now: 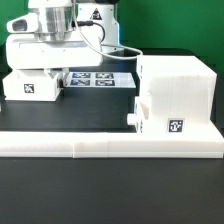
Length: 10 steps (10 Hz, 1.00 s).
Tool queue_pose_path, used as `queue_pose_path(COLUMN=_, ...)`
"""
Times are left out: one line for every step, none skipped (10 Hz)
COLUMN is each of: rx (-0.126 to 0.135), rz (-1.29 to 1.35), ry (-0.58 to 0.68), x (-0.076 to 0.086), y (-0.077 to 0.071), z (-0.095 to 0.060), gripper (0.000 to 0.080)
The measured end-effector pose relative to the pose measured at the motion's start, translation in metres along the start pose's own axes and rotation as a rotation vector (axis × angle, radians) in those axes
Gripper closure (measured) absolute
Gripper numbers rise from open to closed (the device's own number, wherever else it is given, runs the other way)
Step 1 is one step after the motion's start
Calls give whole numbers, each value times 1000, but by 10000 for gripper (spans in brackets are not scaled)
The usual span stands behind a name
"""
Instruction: Assemble drawer
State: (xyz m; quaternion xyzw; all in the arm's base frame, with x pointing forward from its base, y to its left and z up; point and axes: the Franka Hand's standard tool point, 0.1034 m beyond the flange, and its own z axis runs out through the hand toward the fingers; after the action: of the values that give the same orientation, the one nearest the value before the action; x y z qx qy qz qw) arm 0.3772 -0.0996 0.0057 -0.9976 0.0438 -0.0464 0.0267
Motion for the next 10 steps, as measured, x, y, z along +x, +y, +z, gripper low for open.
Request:
queue_pose_path(rx=0, rz=0, ry=0, x=0, y=0, z=0, gripper=756)
queue_pose_path(rx=3, rz=-17, ry=-3, x=2, y=-2, z=-1, gripper=756)
queue_pose_path(rx=14, rz=-74, ry=-12, x=9, y=-10, z=-7, gripper=756)
queue_pose_path(rx=29, rz=-103, ry=-25, x=17, y=-20, z=-13, gripper=755)
queue_pose_path(rx=41, rz=-125, ry=-31, x=28, y=-30, z=-20, gripper=755)
queue_pose_path(rx=46, rz=-139, ry=-24, x=39, y=-38, z=-27, gripper=755)
queue_pose_path(rx=59, rz=-160, ry=-28, x=52, y=-46, z=-31, gripper=755)
queue_pose_path(rx=70, rz=-187, ry=-19, x=70, y=-51, z=-36, gripper=755)
queue_pose_path(rx=73, rz=-230, ry=-5, x=82, y=-50, z=-38, gripper=755)
queue_pose_path(rx=73, rz=-244, ry=-6, x=80, y=-50, z=-37, gripper=755)
